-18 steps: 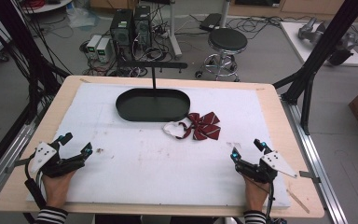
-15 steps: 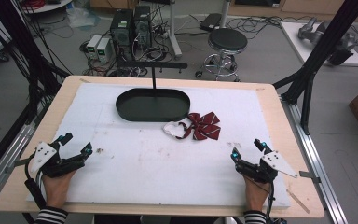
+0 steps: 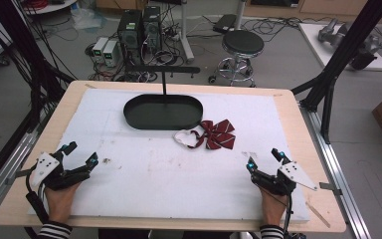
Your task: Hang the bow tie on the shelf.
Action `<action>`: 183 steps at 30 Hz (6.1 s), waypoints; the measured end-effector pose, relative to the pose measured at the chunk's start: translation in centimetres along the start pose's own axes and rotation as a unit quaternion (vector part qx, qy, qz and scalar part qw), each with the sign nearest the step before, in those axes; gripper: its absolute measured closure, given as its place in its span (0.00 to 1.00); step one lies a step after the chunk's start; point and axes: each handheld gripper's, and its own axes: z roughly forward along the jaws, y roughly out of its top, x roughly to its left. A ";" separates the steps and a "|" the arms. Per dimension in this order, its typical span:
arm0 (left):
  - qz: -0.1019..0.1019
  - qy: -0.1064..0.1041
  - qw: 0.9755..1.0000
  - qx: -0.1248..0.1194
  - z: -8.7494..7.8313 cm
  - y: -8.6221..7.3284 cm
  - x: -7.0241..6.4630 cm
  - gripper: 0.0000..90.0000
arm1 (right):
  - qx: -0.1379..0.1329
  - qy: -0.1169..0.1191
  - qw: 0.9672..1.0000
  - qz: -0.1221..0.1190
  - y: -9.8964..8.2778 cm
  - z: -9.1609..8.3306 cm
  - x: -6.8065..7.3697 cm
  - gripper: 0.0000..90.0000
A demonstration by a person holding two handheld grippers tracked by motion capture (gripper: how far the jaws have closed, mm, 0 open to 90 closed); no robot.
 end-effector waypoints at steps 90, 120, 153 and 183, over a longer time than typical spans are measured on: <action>-0.006 0.010 1.000 -0.002 0.0 0.0 0.1 0.16 | 0.321 0.245 0.909 -0.106 10.2 17.9 13.2 0.20; -0.006 0.008 1.000 0.000 0.0 0.0 0.1 0.16 | 0.444 0.240 0.850 -0.154 7.3 22.1 15.5 0.48; -0.007 0.008 1.000 -0.003 0.0 0.0 0.1 0.16 | 0.495 0.209 0.819 -0.202 5.8 23.6 16.1 0.85; -0.006 0.008 1.000 -0.005 -0.1 0.0 0.1 0.16 | 0.436 0.224 0.860 -0.144 8.0 22.7 15.2 0.96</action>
